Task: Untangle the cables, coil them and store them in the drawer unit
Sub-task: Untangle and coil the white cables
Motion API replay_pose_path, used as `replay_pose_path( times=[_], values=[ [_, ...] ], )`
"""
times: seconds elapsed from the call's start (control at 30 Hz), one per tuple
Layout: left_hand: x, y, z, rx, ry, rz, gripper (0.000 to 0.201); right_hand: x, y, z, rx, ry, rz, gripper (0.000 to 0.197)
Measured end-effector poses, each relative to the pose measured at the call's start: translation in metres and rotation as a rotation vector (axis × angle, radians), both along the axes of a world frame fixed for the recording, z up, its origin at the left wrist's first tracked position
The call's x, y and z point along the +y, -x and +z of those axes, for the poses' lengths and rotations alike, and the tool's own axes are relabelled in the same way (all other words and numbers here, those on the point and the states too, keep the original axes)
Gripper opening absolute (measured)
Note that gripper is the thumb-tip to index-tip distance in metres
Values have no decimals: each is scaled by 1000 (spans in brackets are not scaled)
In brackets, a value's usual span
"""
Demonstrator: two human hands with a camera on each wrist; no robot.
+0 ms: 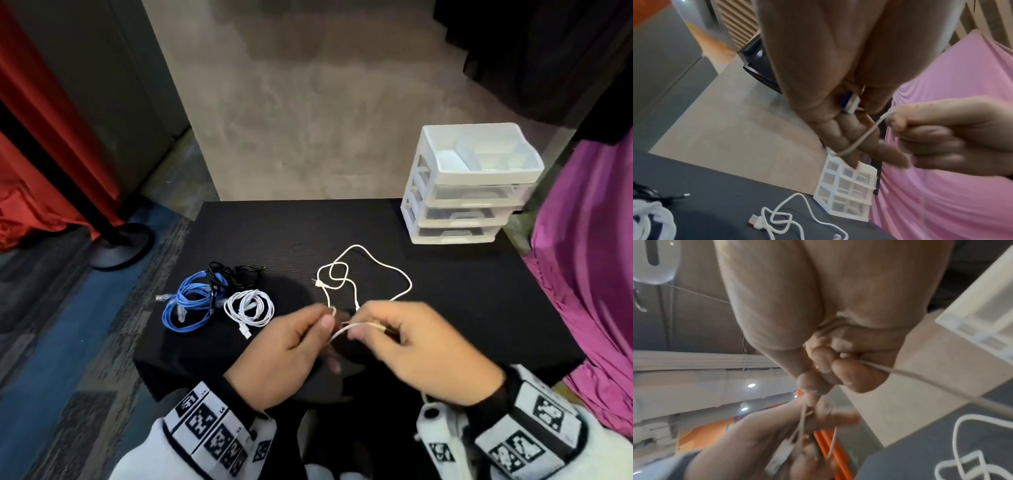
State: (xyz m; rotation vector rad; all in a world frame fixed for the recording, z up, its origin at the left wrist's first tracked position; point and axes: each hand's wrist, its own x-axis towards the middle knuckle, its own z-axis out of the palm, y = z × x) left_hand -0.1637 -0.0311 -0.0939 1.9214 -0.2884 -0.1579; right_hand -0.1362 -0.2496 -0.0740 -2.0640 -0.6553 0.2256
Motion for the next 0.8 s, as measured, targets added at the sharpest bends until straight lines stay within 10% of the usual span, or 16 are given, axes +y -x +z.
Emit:
replay_pose_path(
  times=[0.2,0.5,0.63,0.8],
  values=[
    [-13,11,6,338,524,-63,33,-6,-17,-4,172,-315,-71,10],
    [-15,12,2,411,676,80,16,1,-10,-21,506,-565,-30,27],
    [-15,7,-8,314,561,253,17,6,-6,-20,592,-670,-34,12],
    [-11,5,-26,-68,-66,327,19,13,-5,-28,488,-606,-85,9]
  ],
)
